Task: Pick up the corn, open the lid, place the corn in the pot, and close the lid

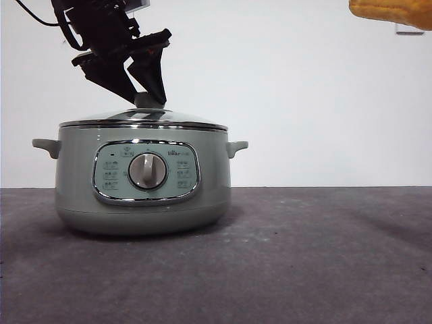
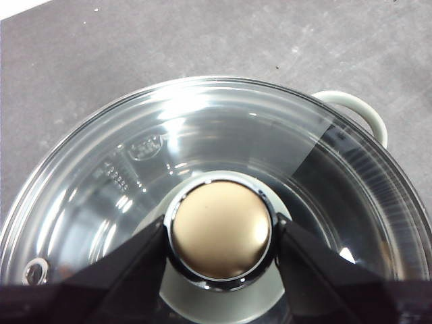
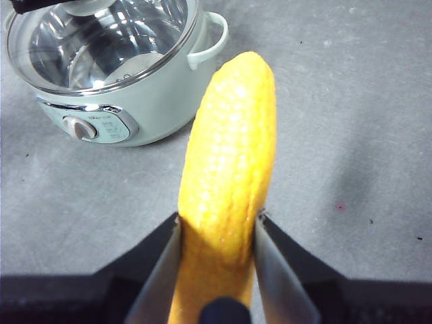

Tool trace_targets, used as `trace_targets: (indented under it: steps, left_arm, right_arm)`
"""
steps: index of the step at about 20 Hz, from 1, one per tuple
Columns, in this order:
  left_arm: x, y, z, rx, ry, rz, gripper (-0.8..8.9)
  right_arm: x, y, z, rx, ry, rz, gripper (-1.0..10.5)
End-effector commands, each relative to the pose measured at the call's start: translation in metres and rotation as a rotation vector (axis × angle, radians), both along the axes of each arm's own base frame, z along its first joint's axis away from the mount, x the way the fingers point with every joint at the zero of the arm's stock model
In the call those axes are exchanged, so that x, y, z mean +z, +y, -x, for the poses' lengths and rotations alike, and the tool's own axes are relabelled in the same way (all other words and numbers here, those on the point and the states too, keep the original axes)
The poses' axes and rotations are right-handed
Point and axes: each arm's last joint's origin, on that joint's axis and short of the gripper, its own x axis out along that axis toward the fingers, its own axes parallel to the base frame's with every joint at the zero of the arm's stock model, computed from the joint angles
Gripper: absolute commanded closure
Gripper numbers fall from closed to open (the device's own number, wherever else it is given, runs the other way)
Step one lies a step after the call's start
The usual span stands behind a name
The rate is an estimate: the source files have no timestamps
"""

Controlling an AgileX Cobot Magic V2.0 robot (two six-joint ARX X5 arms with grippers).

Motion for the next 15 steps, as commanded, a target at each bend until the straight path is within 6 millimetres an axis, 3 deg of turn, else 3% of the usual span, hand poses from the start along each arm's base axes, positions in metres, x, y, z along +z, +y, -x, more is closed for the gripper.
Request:
trace_targets:
  steps: [1,5,8,12,15]
  left_arm:
    - [0.021,0.004,0.010,0.009,-0.066,0.055,8.22]
    - [0.057,0.019,0.032,0.026,-0.178,0.107,8.22]
    - [0.090,0.040,0.060,0.035,-0.259,0.168,8.22]
    - [0.131,0.077,0.117,0.096,-0.379,0.216,8.22]
    - [0.146,0.102,0.164,0.153,-0.417,0.212,8.22]
  right_arm:
    - [0.002,0.000,-0.001,-0.002,-0.015,-0.010,9.6]
    - [0.005,0.001,-0.003,0.001,-0.046,-0.026,9.6]
    - [0.009,0.004,-0.008,0.005,-0.100,-0.053,9.6]
    - [0.017,0.017,-0.030,0.086,-0.148,-0.172,9.6]
    - [0.025,0.034,-0.059,0.133,-0.112,-0.188,9.6]
